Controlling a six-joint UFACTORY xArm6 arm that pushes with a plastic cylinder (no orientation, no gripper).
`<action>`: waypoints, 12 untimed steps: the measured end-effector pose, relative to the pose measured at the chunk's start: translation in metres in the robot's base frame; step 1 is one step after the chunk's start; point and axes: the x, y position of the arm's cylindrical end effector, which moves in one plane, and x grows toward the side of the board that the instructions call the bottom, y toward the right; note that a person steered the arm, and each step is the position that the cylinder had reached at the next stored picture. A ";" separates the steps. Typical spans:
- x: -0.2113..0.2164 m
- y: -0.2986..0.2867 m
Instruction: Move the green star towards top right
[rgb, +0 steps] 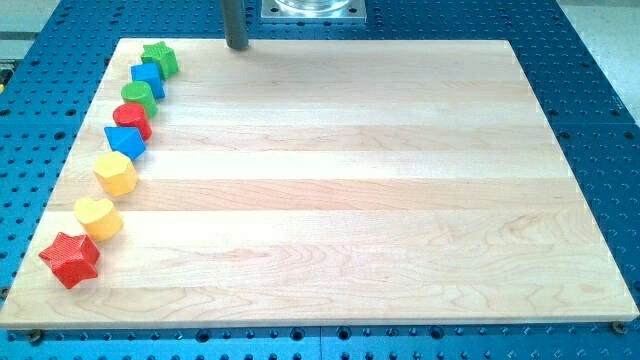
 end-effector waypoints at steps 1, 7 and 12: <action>0.000 -0.035; 0.058 -0.061; 0.086 0.077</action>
